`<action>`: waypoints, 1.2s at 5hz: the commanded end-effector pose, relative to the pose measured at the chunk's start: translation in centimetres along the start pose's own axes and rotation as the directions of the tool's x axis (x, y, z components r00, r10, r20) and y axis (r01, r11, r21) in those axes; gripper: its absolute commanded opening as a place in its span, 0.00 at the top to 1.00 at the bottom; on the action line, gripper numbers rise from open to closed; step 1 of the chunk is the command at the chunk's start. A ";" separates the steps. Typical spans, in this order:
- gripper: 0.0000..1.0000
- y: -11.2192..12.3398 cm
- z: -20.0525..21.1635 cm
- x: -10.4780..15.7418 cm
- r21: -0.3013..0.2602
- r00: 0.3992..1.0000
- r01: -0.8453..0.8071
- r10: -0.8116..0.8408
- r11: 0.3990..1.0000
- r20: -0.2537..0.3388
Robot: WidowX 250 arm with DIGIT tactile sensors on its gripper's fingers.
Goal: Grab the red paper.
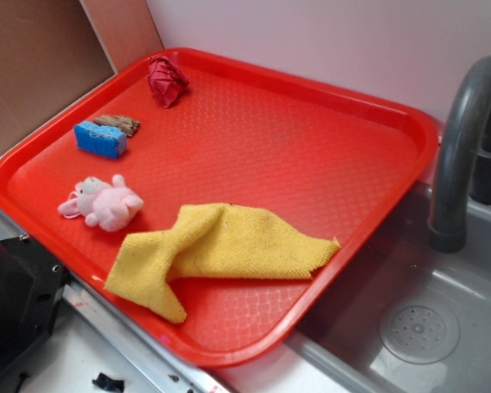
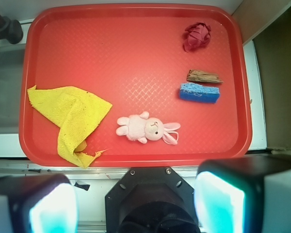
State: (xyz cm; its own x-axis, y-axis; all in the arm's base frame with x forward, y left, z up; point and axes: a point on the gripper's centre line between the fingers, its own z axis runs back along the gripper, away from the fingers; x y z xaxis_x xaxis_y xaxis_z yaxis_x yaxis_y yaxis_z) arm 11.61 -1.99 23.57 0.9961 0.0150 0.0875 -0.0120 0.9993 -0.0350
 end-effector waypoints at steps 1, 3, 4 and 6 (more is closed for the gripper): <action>0.00 0.0 0.0 0.0 0.000 1.000 0.000 0.000 1.000 0.000; 0.00 1.0 -3.1 2.6 -0.122 0.853 -0.461 0.477 0.879 0.211; 0.00 2.6 -6.3 6.0 -0.121 0.704 -0.660 0.666 0.742 0.246; 0.00 7.4 -12.6 12.8 -0.196 0.278 -0.925 0.931 0.326 0.235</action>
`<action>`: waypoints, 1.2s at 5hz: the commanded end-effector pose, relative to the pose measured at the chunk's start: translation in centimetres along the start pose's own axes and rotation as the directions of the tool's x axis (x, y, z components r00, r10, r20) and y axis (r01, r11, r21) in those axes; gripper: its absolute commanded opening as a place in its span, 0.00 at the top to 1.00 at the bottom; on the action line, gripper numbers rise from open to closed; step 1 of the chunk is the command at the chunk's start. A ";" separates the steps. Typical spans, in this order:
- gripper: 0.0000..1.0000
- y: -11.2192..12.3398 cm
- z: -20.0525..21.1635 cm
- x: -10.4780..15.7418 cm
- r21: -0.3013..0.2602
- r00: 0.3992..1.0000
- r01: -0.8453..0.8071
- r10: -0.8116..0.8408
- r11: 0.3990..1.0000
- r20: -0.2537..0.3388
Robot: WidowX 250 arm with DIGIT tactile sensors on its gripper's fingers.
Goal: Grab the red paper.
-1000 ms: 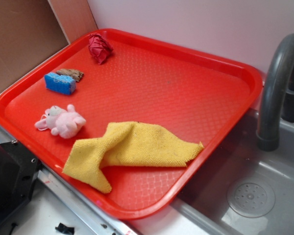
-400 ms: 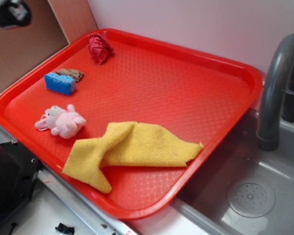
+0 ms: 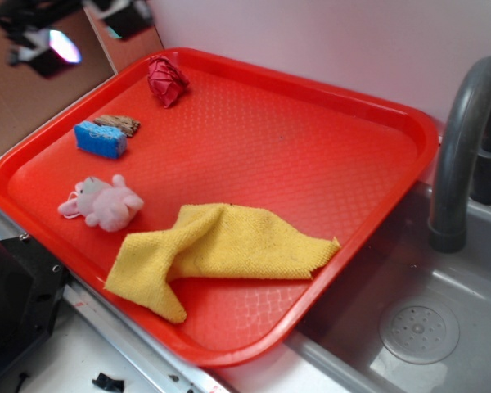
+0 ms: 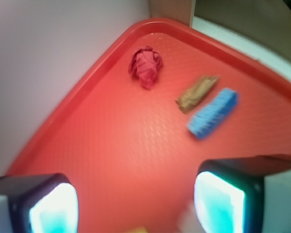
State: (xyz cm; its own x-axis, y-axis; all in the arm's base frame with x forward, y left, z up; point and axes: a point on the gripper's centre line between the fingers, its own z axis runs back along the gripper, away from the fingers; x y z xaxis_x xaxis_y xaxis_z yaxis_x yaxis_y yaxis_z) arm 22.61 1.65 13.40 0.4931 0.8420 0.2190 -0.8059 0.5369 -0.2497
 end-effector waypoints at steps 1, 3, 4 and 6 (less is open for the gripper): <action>0.00 1.2 -5.4 6.8 0.073 0.882 -0.444 0.420 0.893 0.215; 0.00 2.4 -9.0 10.4 0.139 0.839 -0.508 0.453 0.850 0.303; 0.00 2.6 -10.9 11.5 0.167 0.842 -0.497 0.425 0.852 0.332; 0.00 2.2 -12.8 11.6 0.203 0.863 -0.458 0.379 0.865 0.334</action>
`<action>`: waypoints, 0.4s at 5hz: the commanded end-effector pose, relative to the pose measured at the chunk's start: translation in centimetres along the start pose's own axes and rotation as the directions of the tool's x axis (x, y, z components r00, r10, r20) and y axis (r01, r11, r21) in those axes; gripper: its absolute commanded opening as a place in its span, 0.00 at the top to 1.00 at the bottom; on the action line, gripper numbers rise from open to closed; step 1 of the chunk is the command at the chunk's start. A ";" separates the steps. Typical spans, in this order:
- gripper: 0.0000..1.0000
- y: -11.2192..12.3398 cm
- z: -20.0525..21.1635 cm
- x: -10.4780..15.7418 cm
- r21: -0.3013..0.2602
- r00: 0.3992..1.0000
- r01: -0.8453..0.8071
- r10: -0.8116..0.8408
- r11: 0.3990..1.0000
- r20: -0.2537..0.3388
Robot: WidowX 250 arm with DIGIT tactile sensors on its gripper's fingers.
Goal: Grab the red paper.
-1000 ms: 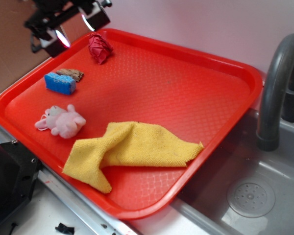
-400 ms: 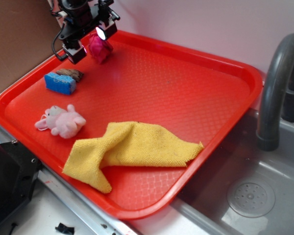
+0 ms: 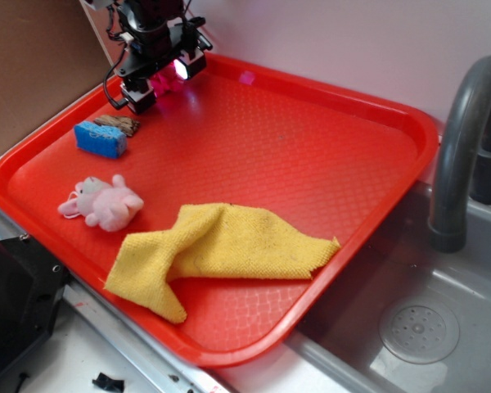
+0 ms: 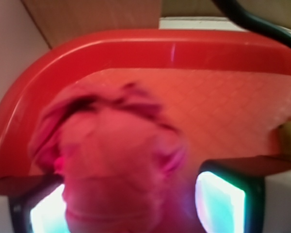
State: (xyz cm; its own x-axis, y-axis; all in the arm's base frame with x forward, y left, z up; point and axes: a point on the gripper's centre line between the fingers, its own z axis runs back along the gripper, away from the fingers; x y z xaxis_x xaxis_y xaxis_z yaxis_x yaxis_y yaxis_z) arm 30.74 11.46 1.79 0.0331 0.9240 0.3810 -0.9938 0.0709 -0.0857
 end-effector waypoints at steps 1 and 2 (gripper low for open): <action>1.00 -0.1 0.6 2.0 -0.028 0.998 0.014 -0.012 1.000 0.061; 1.00 0.1 1.0 1.7 -0.034 0.998 0.031 -0.029 0.999 0.061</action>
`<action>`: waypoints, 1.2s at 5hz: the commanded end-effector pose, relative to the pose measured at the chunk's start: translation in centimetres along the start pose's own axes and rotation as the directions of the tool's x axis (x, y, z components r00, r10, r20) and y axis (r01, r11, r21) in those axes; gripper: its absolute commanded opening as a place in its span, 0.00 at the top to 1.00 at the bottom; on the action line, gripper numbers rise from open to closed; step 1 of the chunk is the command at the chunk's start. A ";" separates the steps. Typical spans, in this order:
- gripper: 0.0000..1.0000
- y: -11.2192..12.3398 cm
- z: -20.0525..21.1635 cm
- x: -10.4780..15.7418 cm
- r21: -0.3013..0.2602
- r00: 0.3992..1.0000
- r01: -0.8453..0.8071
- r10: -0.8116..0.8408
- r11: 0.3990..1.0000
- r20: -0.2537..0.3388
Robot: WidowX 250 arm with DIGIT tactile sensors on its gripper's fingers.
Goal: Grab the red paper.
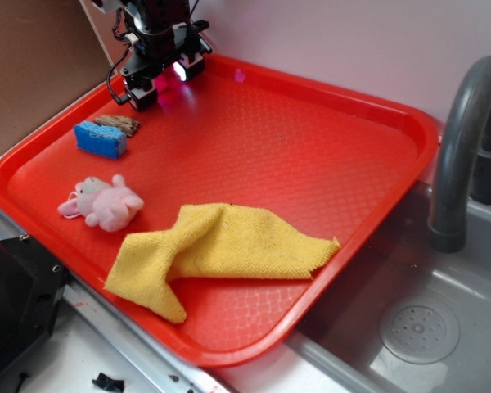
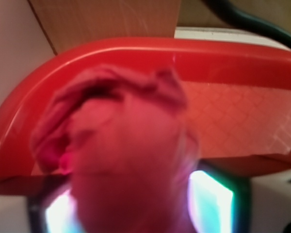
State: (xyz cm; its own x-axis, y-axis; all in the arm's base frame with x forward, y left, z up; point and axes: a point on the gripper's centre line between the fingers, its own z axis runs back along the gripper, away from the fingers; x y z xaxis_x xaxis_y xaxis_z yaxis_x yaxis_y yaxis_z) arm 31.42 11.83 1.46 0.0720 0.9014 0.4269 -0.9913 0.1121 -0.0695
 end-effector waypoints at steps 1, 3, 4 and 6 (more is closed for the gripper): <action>1.00 1.0 2.2 1.3 -0.039 0.999 0.032 -0.031 0.999 0.029; 1.00 2.1 7.7 -0.1 -0.106 0.957 0.274 -0.282 0.956 -0.069; 1.00 3.5 11.8 -1.4 -0.202 0.858 0.417 -0.457 0.886 -0.233; 1.00 7.5 19.4 -3.8 -0.404 0.561 0.658 -0.772 0.635 -0.300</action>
State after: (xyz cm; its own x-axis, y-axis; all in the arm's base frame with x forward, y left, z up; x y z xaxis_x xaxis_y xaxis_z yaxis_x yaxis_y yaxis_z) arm 21.03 -2.31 15.46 0.8361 0.5484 -0.0156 -0.5462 0.8294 -0.1176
